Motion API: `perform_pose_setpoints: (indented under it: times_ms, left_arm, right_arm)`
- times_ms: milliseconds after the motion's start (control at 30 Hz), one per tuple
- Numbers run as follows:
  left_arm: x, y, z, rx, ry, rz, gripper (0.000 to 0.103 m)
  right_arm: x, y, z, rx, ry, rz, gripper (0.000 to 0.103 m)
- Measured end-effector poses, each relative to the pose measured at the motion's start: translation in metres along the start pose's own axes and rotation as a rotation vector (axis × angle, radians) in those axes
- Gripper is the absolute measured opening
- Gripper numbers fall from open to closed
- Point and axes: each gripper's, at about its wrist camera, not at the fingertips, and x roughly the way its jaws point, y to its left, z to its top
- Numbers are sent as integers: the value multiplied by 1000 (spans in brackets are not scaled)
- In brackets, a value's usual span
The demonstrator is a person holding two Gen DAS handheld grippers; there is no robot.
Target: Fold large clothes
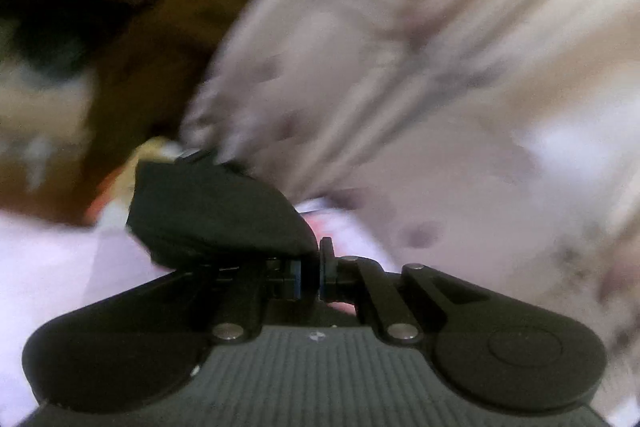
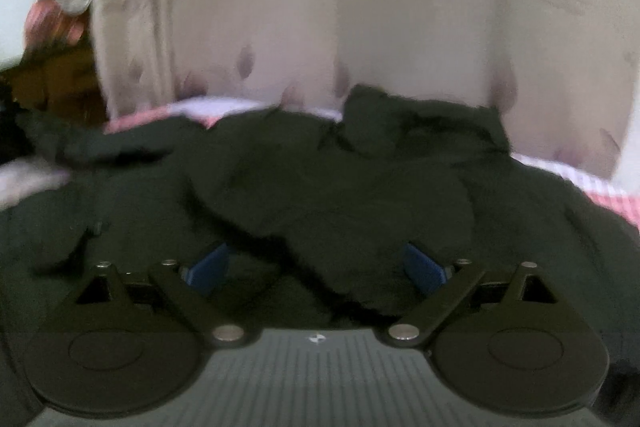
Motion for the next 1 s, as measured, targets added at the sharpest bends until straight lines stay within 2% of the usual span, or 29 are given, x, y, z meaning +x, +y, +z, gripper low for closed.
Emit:
perform_pose_setpoints:
  times_ms: [133, 233, 367, 467, 533, 567, 633, 700, 767, 867, 1000]
  left_arm:
    - [-23, -101, -13, 188, -33, -184, 6]
    - [-34, -175, -42, 300, -11, -330, 7]
    - [-32, -246, -104, 409, 101, -466, 7]
    - [-19, -280, -159, 491, 208, -504, 8]
    - [-10, -294, -194, 536, 282, -527, 12]
    - [-7, -297, -216, 574, 310, -527, 16]
    - [0, -300, -247, 638, 348, -532, 34]
    - [3, -298, -269, 711, 358, -527, 72]
    - [-4, -289, -283, 748, 315, -511, 87]
    - [-11, -278, -285, 748, 299, -524, 93]
    - [-20, -245, -261, 652, 287, -493, 101]
  right_arm:
    - [-18, -27, 3, 204, -60, -20, 96]
    - [-37, -45, 4, 332, -90, -18, 96]
    - [-66, -69, 1, 429, -122, -34, 96]
    - [-86, -93, -3, 492, -148, -55, 96]
    - [-98, -108, -7, 526, -157, -74, 96]
    - [-102, -114, -10, 536, -160, -82, 96]
    - [-110, -124, -16, 545, -159, -96, 96]
    - [-113, -130, -21, 554, -152, -105, 96]
    - [-114, -136, -25, 575, -149, -105, 96]
    - [-112, -140, -28, 592, -140, -91, 96]
    - [-106, -136, -22, 576, -140, -62, 96]
